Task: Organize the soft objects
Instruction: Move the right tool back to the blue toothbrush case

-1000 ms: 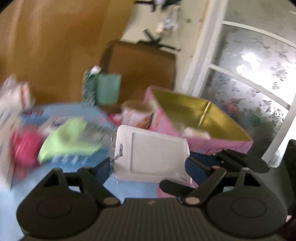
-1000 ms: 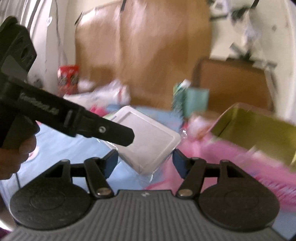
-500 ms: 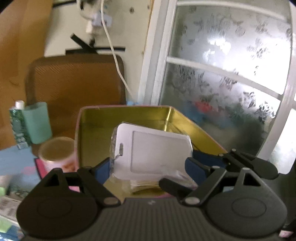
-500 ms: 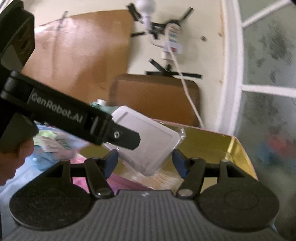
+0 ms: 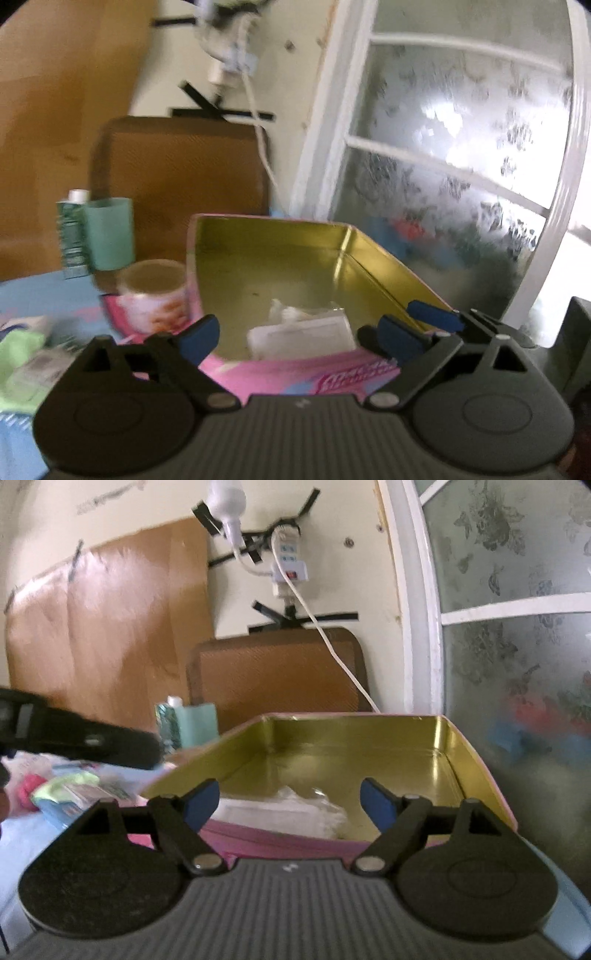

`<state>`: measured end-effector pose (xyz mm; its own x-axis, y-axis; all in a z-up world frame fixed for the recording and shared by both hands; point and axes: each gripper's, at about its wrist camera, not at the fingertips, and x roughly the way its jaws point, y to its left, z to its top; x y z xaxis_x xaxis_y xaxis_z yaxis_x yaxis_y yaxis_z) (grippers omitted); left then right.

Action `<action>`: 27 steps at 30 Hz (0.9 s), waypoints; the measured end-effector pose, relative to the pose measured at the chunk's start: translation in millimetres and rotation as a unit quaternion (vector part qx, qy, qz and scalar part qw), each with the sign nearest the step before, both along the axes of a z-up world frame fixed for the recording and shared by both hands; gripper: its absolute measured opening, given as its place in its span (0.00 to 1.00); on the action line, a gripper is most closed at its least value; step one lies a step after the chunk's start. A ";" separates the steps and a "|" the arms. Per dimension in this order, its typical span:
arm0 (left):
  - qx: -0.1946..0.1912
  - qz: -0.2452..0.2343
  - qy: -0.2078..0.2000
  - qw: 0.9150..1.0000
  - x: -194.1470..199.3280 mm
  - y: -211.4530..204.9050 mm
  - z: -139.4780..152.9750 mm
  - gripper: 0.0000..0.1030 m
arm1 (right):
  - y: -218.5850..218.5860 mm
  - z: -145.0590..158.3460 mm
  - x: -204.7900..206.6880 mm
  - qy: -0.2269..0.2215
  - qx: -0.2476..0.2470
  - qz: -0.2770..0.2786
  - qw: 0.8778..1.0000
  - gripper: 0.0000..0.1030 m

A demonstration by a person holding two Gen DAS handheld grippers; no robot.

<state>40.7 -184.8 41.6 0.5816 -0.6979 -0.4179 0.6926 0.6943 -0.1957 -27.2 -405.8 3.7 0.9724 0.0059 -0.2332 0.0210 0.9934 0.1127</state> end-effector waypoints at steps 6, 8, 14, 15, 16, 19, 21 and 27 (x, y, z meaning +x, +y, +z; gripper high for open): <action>-0.015 0.049 -0.016 0.999 -30.4 83.3 -10.1 0.97 | 39.1 6.8 -10.2 -0.026 0.008 0.049 0.998 0.79; -0.013 0.077 -0.016 0.997 -36.2 107.6 -16.2 0.97 | 58.5 5.8 -9.7 -0.025 -0.002 0.076 0.997 0.75; -0.011 0.164 0.022 0.986 -37.4 178.1 -44.3 0.96 | 120.0 -3.4 2.1 0.015 -0.042 0.168 0.985 0.62; -0.008 0.179 0.027 0.984 -35.4 186.9 -48.6 0.96 | 128.7 -4.0 3.1 0.019 -0.049 0.180 0.982 0.61; -0.006 0.191 0.034 0.981 -32.9 194.1 -52.7 0.96 | 136.9 -5.1 3.2 0.022 -0.057 0.190 0.980 0.61; -0.014 0.216 0.050 0.975 -25.9 214.1 -63.0 0.96 | 160.4 -7.4 8.2 0.034 -0.085 0.222 0.971 0.61; -0.020 0.228 0.058 0.972 -21.6 221.8 -69.4 0.96 | 173.1 -7.1 15.3 0.038 -0.107 0.233 0.966 0.61; -0.038 0.240 0.084 0.966 -18.6 232.2 -80.0 0.95 | 191.4 -2.0 51.1 0.058 -0.136 0.237 0.960 0.65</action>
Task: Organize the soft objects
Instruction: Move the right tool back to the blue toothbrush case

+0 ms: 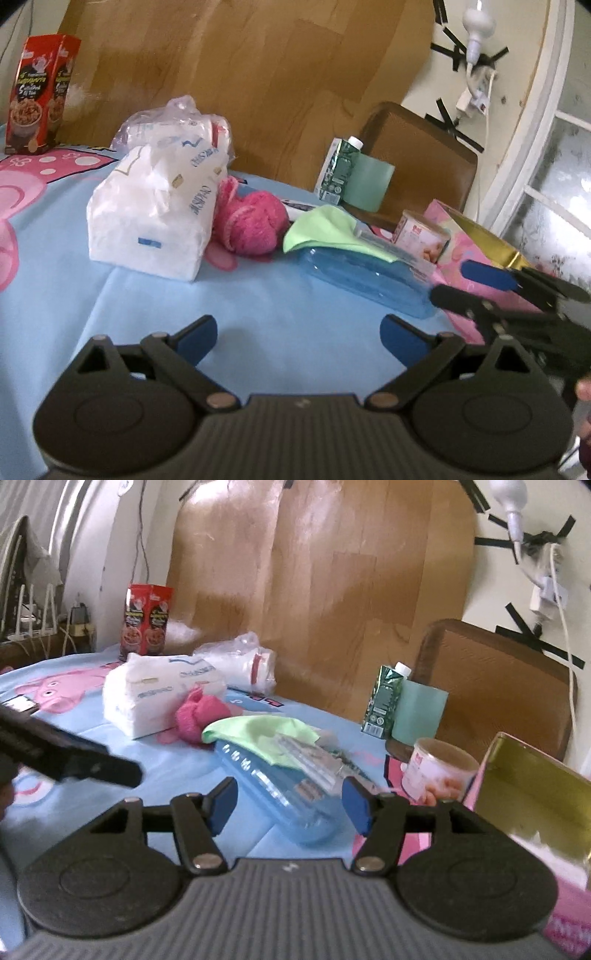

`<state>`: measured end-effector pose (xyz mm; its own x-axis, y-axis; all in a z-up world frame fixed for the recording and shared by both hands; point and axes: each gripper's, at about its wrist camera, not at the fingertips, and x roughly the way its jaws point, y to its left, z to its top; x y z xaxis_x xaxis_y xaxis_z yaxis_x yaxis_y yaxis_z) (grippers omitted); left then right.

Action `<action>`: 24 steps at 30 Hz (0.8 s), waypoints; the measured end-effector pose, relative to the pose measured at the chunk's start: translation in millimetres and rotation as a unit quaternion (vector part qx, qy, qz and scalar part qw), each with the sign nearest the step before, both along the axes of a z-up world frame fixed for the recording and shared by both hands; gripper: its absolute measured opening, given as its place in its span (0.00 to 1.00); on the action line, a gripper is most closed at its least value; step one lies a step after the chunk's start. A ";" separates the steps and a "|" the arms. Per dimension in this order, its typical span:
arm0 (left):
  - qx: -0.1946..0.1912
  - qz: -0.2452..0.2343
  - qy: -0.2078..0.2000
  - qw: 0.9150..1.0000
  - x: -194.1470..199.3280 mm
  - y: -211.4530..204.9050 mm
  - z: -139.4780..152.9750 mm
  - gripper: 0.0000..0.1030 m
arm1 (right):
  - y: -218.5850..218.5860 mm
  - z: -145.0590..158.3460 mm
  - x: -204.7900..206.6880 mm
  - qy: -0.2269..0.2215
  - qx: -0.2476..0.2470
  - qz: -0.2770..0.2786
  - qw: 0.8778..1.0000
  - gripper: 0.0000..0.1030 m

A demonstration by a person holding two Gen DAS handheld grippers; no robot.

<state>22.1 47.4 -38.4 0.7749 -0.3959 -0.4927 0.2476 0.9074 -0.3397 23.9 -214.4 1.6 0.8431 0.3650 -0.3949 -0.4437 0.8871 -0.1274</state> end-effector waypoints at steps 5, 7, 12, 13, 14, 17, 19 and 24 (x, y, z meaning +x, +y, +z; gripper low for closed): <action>-0.012 0.004 0.012 1.000 4.1 3.6 -3.2 0.96 | -2.1 6.3 39.8 0.044 0.029 -0.016 0.998 0.69; -0.009 0.003 0.011 1.000 4.0 2.4 -3.8 0.96 | -5.1 4.9 54.7 0.071 0.048 -0.026 0.996 0.72; -0.008 -0.002 0.010 1.000 3.9 1.4 -3.9 0.98 | -15.3 -9.5 79.4 0.134 0.106 -0.041 0.984 0.89; -0.010 -0.003 0.011 1.000 4.0 2.0 -3.7 0.99 | -16.5 -11.1 81.8 0.143 0.118 -0.038 0.982 0.88; -0.014 -0.004 0.011 1.000 4.1 2.7 -3.8 0.99 | -18.4 -12.4 83.2 0.154 0.131 -0.034 0.979 0.87; -0.021 -0.005 0.012 1.000 4.6 4.2 -4.1 0.99 | -23.4 -12.0 81.0 0.172 0.163 -0.009 0.971 0.65; -0.022 -0.005 0.012 1.000 4.6 4.1 -4.1 0.99 | -24.7 -8.3 77.8 0.170 0.173 -0.004 0.970 0.40; -0.022 -0.005 0.012 1.000 4.5 3.4 -4.5 0.99 | -12.6 0.1 54.4 0.116 0.119 -0.003 0.986 0.17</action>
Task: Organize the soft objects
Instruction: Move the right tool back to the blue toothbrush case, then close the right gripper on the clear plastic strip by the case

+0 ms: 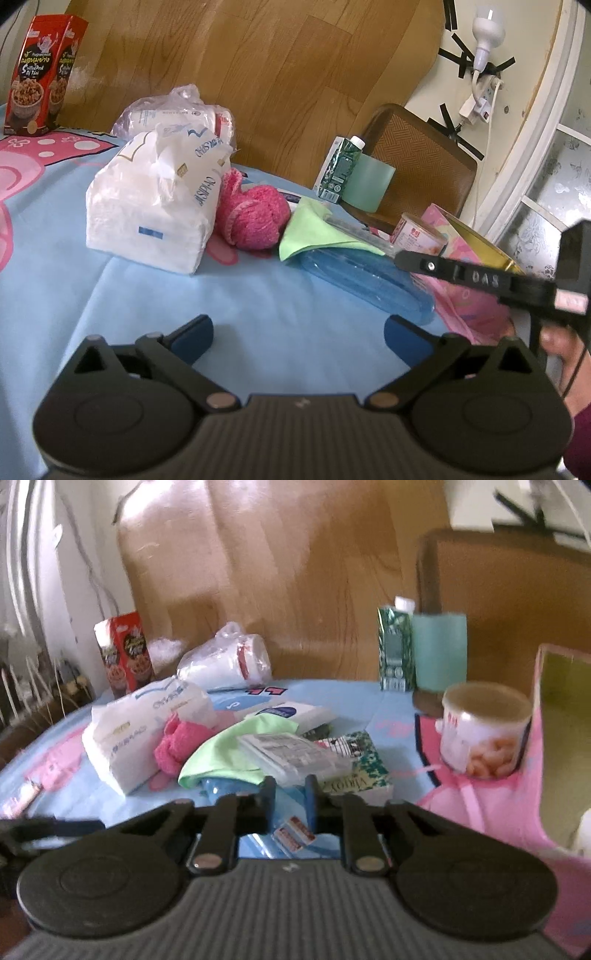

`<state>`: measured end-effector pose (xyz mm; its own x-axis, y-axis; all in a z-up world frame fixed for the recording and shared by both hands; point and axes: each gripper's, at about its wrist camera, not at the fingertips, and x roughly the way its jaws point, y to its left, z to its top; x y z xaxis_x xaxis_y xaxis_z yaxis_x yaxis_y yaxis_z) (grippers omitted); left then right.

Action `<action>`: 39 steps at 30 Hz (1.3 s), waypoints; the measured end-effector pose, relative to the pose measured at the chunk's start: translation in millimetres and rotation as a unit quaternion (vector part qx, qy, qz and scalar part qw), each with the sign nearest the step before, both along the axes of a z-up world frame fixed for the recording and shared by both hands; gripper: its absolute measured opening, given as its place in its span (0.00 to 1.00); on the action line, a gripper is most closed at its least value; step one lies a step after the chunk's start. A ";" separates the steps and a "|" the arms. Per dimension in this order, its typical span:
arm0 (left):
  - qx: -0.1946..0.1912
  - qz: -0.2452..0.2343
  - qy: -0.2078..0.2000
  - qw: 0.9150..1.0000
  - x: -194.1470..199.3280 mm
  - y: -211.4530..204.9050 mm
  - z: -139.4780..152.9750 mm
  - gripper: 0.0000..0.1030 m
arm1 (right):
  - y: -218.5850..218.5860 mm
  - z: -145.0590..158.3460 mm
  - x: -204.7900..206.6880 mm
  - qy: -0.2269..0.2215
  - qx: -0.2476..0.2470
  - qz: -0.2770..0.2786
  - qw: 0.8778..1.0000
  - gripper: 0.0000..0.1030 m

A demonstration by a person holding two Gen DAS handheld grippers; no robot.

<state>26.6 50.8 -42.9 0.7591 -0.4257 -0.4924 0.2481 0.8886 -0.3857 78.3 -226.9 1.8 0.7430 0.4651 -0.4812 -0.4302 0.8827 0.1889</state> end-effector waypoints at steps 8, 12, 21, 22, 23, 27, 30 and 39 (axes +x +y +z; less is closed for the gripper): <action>0.001 0.003 0.000 1.000 0.1 0.1 0.1 0.99 | 32.4 1.4 -50.3 -0.089 -0.088 0.085 0.989 0.18; -0.005 0.004 0.000 1.000 0.2 2.1 -0.6 0.99 | 27.3 12.4 -41.0 -0.110 -0.085 0.067 0.988 0.48; -0.006 0.005 0.000 1.000 -0.6 1.3 -0.6 0.99 | 17.6 4.6 37.6 -0.002 -0.026 0.012 1.000 0.80; -0.005 0.005 0.000 1.000 -0.6 1.3 -0.7 0.99 | 18.9 0.9 42.4 0.009 -0.030 0.011 0.999 0.80; -0.005 0.005 0.000 1.000 -0.6 1.3 -0.7 0.99 | 21.0 -2.9 46.0 0.007 -0.033 0.011 0.999 0.78; -0.009 0.004 0.000 1.000 -0.3 2.1 -1.2 1.00 | 26.5 -1.6 45.0 0.011 -0.016 0.024 1.000 0.35; -0.012 0.003 0.001 1.000 0.1 2.6 -1.4 1.00 | 40.7 -1.8 32.4 -0.030 -0.074 0.025 0.997 0.15; -0.014 0.004 0.001 1.000 0.5 2.7 -1.3 1.00 | 49.3 -12.1 2.3 -0.084 -0.122 0.051 0.988 0.15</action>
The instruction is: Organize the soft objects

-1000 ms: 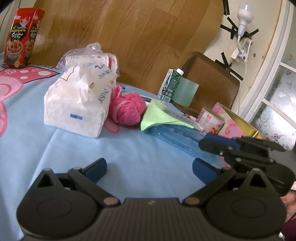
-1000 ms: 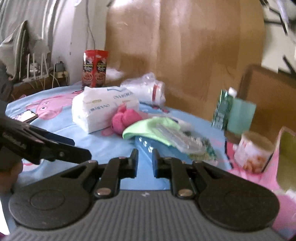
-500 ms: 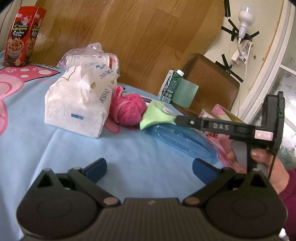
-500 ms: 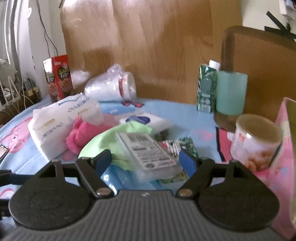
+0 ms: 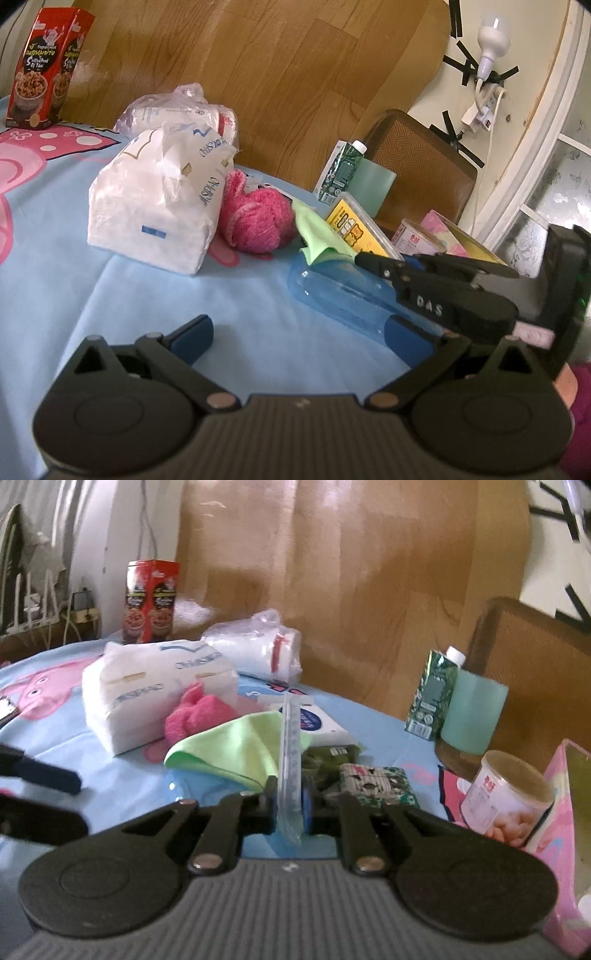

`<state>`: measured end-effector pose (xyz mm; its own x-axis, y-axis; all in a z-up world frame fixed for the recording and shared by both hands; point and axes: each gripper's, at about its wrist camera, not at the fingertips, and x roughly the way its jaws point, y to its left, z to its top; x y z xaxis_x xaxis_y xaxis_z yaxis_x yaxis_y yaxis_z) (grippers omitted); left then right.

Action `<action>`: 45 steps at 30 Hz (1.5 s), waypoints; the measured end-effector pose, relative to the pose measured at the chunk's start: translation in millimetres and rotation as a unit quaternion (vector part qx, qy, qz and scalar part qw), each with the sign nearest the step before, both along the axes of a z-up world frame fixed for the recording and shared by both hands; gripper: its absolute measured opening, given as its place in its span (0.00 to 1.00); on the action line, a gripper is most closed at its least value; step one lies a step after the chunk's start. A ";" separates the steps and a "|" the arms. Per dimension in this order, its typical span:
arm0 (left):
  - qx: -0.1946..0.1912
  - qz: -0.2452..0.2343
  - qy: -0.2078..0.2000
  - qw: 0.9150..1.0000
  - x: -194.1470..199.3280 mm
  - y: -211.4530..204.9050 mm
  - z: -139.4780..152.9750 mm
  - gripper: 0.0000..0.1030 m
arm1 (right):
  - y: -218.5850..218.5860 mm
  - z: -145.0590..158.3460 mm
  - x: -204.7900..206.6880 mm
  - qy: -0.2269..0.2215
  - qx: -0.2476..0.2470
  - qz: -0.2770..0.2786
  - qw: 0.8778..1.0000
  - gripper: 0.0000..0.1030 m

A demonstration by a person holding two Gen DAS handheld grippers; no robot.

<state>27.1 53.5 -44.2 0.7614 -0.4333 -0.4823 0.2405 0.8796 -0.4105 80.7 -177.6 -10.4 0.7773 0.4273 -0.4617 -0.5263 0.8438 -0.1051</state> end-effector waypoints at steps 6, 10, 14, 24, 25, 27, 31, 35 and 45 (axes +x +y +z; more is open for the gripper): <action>-0.002 0.000 0.000 1.000 0.3 0.9 -0.2 1.00 | -1.4 -1.2 -19.5 -0.011 -0.004 0.011 1.000 0.15; -0.001 0.000 0.000 1.000 0.3 0.8 -0.3 1.00 | -4.6 -2.2 -39.0 -0.015 -0.011 0.019 1.000 0.15; 0.004 0.000 0.000 1.000 0.0 -0.9 -0.3 0.99 | -12.8 -3.2 -56.6 -0.005 -0.005 0.024 1.000 0.16; 0.028 0.003 -0.001 1.000 -2.6 -7.7 0.8 1.00 | -39.8 4.4 -81.2 -0.023 0.057 -0.026 0.998 0.41; 0.030 0.003 -0.001 1.000 -2.6 -8.5 1.1 1.00 | -40.0 5.0 -85.2 -0.027 0.062 -0.019 0.998 0.41; 0.032 0.004 -0.001 0.999 -2.7 -9.2 1.3 1.00 | -36.5 4.4 -92.9 -0.030 0.064 0.005 0.998 0.41; 0.031 0.004 -0.001 1.000 -2.9 -8.5 1.2 0.99 | -22.2 -2.2 -97.9 -0.028 0.050 0.034 0.998 0.41; 0.031 0.004 -0.001 1.000 -2.9 -8.1 0.8 1.00 | -15.3 1.5 -89.4 -0.023 0.043 0.037 0.998 0.40; 0.027 0.003 -0.001 1.000 -3.0 -7.0 1.1 1.00 | -11.7 -0.7 -99.1 -0.034 0.032 0.060 0.997 0.44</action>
